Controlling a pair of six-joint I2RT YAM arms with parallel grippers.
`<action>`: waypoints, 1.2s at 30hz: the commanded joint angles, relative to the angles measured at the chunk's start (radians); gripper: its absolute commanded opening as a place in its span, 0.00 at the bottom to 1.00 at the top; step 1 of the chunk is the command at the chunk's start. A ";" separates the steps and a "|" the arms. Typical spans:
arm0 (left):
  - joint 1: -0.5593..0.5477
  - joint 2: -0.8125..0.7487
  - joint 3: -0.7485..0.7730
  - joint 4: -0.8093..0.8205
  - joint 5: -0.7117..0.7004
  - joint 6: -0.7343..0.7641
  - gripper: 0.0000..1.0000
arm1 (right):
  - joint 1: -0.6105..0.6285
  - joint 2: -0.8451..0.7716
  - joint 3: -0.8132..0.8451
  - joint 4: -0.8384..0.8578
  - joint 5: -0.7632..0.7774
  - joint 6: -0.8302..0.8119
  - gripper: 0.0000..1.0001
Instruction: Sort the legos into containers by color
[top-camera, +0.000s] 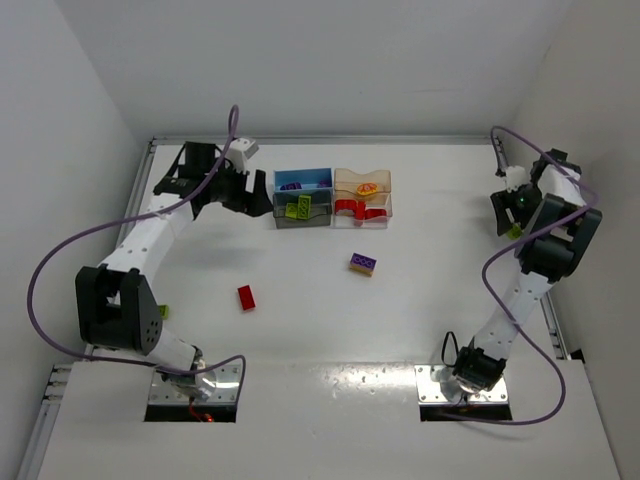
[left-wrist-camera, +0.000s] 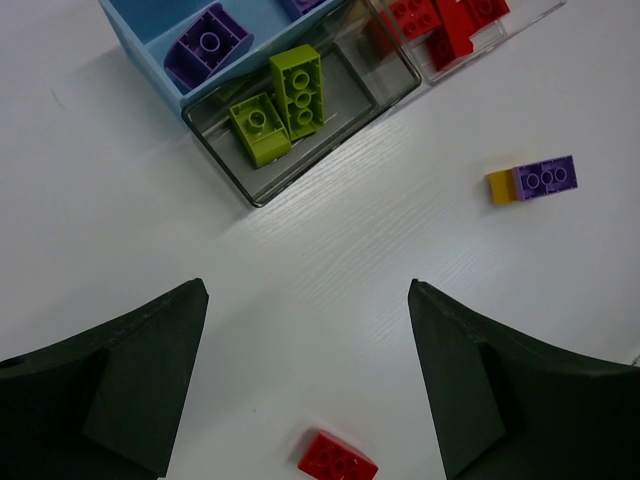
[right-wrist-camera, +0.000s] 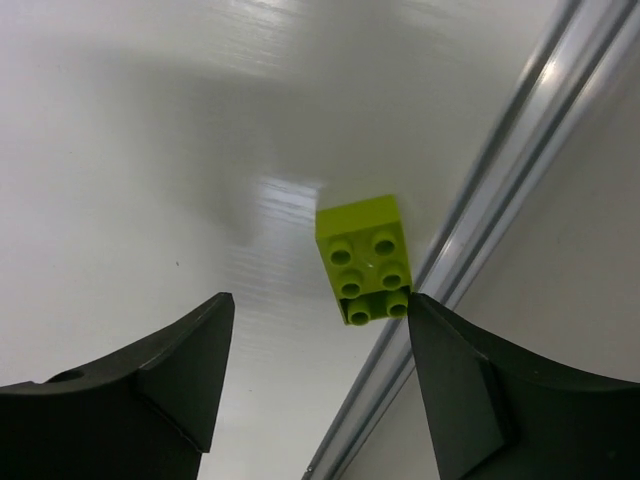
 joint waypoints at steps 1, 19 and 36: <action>-0.009 0.012 0.045 0.010 0.025 -0.015 0.88 | 0.002 0.023 0.051 -0.025 -0.029 -0.035 0.69; -0.027 0.039 0.054 0.010 0.025 -0.015 0.88 | 0.023 0.088 0.069 0.002 0.002 -0.044 0.34; -0.027 0.012 -0.004 0.020 0.085 -0.006 0.89 | 0.082 -0.059 -0.084 0.107 0.028 0.005 0.98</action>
